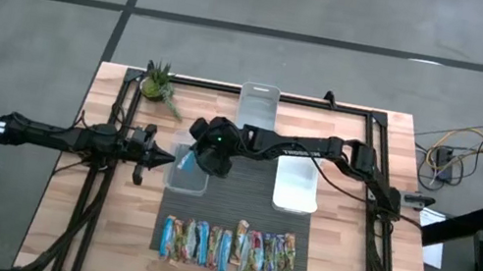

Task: Pick and place Granola Bars by type
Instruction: Put the red granola bar into the transparent bin

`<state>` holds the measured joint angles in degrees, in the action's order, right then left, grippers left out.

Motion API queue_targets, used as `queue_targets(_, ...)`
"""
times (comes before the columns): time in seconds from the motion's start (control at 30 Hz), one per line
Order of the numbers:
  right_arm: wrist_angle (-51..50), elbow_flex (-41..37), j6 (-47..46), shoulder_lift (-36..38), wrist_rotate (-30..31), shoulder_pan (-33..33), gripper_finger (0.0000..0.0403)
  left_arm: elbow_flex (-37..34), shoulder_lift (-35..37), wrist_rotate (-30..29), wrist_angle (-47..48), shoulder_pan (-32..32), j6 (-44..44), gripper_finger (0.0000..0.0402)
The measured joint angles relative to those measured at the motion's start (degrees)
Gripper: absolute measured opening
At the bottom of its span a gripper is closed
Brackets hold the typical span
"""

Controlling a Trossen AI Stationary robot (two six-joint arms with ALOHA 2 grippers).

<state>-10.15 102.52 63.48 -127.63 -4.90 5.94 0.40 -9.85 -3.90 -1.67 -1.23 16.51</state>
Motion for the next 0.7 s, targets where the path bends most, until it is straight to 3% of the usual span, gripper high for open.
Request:
queue_targets(0.43,-3.5,0.1,-35.1,0.4,6.2,0.5,0.007,0.0,0.0,0.0,0.0,0.0,0.0,0.0)
queue_targets(0.7,-6.5,2.1,-45.9,0.5,6.0,0.7,0.0069,0.0,0.0,0.0,0.0,0.0,0.0,0.0)
